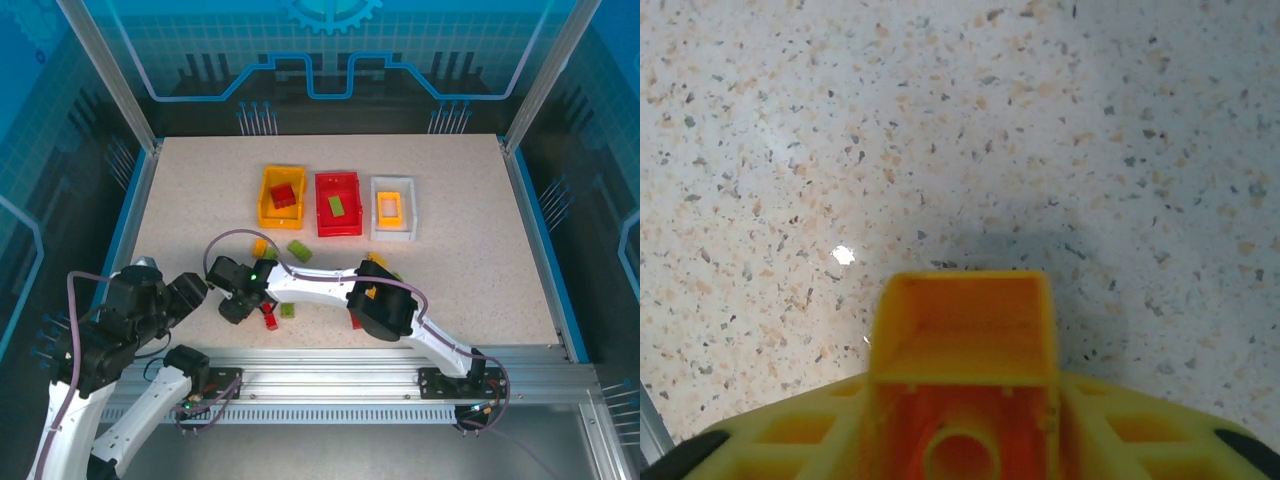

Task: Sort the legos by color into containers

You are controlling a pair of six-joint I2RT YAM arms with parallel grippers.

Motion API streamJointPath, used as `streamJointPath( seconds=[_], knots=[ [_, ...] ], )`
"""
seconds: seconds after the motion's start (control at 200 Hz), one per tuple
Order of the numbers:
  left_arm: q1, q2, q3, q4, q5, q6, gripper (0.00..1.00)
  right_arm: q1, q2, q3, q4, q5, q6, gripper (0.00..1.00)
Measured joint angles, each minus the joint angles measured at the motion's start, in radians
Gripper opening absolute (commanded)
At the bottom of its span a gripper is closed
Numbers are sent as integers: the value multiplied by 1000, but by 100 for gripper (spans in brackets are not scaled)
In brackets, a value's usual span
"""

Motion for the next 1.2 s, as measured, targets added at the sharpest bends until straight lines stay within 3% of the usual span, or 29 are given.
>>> streamJointPath(
  seconds=[0.165,0.36,0.52,0.63,0.825,1.065,1.201],
  knots=[
    [0,3,-1,22,14,8,71,-2,-58,-76,24,50,18,32],
    [0,92,-15,162,158,50,72,-68,-377,-347,44,120,67,31],
    [-13,265,-65,386,332,56,71,-302,-676,-518,49,175,125,33],
    [-101,398,-71,527,372,53,71,-519,-779,-587,21,206,158,33],
    [-312,627,-17,716,359,57,71,-761,-703,-567,-48,214,164,34],
    [-427,798,66,830,286,68,70,-864,-418,-350,-127,214,149,34],
    [-451,844,72,851,254,73,70,-887,-323,-273,-164,215,141,40]
  ],
)
